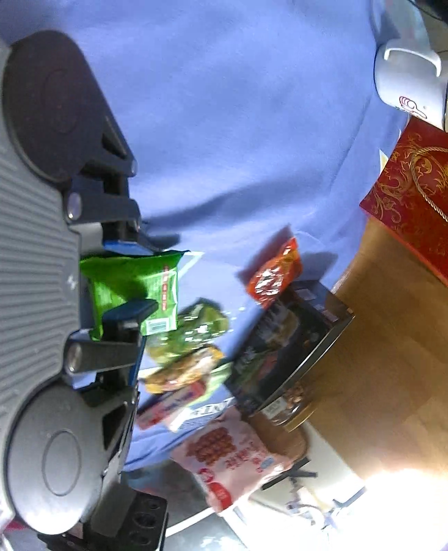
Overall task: Organize snacks
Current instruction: 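Grasp the green snack packet with the right gripper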
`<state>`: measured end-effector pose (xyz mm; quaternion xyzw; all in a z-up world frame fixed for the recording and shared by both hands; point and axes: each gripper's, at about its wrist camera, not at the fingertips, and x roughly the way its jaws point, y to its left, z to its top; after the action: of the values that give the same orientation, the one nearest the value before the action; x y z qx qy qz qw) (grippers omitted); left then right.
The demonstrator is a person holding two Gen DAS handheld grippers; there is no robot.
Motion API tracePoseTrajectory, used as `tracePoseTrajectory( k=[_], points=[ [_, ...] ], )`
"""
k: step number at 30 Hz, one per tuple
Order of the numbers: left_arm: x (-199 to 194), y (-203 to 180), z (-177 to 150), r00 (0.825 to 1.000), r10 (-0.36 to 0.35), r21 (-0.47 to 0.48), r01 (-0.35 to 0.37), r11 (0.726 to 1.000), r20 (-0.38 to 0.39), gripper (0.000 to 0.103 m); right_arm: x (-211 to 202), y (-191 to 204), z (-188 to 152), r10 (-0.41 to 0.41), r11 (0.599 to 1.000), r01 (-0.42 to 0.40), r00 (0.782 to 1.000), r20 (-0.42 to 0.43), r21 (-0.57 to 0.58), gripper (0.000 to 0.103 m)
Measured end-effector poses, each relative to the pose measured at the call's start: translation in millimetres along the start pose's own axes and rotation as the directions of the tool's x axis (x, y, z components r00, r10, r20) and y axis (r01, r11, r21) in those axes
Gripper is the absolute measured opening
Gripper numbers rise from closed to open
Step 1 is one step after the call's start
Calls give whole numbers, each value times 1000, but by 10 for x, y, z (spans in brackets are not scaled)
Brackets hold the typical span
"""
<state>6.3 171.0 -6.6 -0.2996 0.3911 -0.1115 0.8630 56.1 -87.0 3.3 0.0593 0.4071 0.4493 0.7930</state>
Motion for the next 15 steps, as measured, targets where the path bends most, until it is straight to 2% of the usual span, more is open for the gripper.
tracePoseTrajectory(
  k=[7, 10, 12, 15],
  points=[
    [-107, -184, -333, 1000, -7, 87, 8, 996, -13, 28, -272, 106, -396, 54, 998, -54, 998, -16, -8, 42],
    [-90, -299, -447, 999, -22, 117, 26, 993, -29, 28, -397, 149, -528, 56, 998, -56, 998, -7, -13, 44],
    [-77, -352, -509, 998, -40, 131, 45, 990, -45, 29, -489, 155, -615, 56, 998, -56, 998, 9, -6, 51],
    [-32, -483, -584, 997, -48, 167, 58, 984, -63, 29, -598, 126, -715, 40, 999, -41, 999, 29, 10, 52]
  ],
)
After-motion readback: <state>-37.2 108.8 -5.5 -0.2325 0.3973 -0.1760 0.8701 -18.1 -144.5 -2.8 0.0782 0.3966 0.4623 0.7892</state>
